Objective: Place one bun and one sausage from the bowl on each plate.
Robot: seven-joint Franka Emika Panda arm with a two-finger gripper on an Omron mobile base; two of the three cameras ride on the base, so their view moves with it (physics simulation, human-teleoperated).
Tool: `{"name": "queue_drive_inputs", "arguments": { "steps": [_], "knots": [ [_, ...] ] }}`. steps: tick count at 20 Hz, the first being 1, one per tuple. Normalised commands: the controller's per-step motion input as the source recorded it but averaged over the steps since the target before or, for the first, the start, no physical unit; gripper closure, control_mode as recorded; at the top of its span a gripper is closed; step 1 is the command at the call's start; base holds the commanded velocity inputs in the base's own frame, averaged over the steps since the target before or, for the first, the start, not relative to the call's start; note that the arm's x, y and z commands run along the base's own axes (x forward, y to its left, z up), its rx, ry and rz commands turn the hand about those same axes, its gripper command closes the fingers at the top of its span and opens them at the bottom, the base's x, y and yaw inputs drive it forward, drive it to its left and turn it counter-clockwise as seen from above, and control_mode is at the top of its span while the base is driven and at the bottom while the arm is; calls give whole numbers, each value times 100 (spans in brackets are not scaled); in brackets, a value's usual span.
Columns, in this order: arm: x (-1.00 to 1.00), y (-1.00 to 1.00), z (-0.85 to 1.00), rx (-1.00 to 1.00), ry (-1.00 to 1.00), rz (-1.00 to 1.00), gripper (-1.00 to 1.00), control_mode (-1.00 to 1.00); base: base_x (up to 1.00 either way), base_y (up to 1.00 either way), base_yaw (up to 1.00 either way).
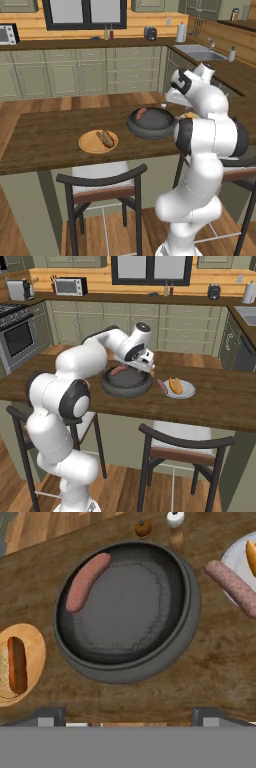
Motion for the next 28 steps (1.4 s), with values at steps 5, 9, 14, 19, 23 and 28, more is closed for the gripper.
{"name": "queue_drive_inputs", "arguments": {
  "steps": [5, 9, 14, 19, 23, 28],
  "knots": [
    [53, 72, 0, 0, 5, 0, -100, -100, 0, 0, 0],
    [63, 32, -20, -2, 10, 0, -100, -100, 0, 0, 0],
    [59, 33, -50, -2, 11, 0, -100, -100, 0, 0, 0],
    [2, 31, -30, 0, 6, 0, -100, -100, 0, 0, 0],
    [20, 29, -61, 0, 3, 0, -100, -100, 0, 0, 0],
    [31, 12, -18, 2, 4, 0, -100, -100, 0, 0, 0]
  ]
}}
